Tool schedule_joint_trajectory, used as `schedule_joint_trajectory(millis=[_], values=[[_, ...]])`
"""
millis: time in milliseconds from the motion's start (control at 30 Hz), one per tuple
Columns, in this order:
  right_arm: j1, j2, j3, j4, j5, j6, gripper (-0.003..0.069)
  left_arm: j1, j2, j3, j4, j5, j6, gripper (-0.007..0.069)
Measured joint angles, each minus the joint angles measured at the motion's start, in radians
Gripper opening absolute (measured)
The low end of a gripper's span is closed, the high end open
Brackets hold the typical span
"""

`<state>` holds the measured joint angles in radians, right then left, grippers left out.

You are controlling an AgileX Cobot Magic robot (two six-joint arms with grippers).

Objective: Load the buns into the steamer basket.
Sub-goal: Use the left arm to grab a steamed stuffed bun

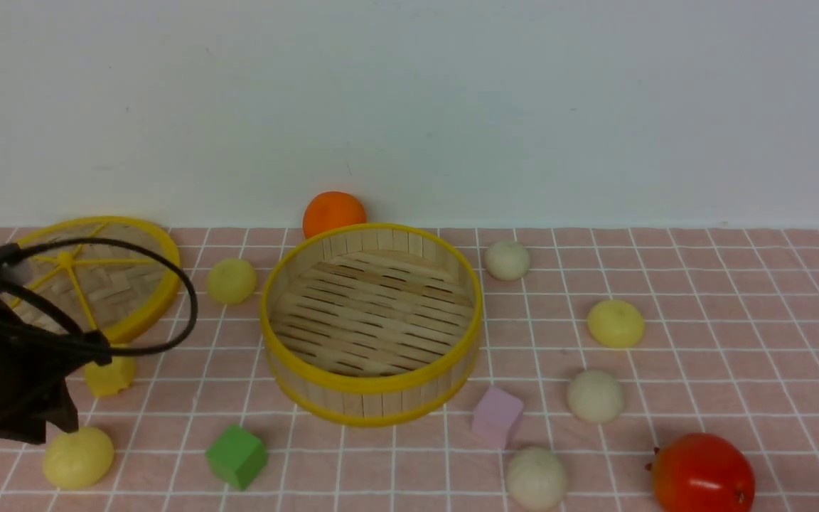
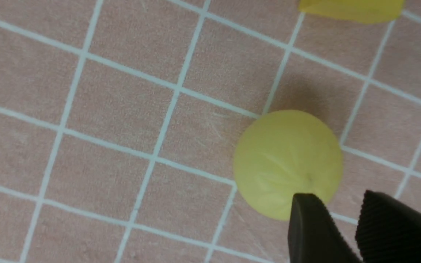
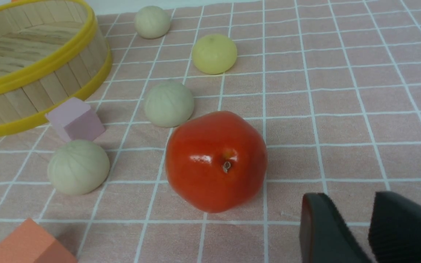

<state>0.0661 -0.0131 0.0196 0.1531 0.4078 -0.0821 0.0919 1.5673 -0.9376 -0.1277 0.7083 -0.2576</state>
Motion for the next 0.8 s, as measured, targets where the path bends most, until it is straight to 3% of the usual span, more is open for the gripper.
schedule_joint_trajectory(millis=[567,700,800], values=[[0.0,0.0,0.0,0.0,0.0,0.0,0.0241,-0.001,0.134,-0.005,-0.007,-0.063,0.005,0.0241],[0.0,0.0,0.0,0.0,0.0,0.0,0.0241,-0.001,0.134,-0.008,-0.007,-0.063,0.02,0.0213],[0.0,0.0,0.0,0.0,0.0,0.0,0.0241,-0.001,0.134,-0.014,-0.007,-0.055,0.03,0.0111]])
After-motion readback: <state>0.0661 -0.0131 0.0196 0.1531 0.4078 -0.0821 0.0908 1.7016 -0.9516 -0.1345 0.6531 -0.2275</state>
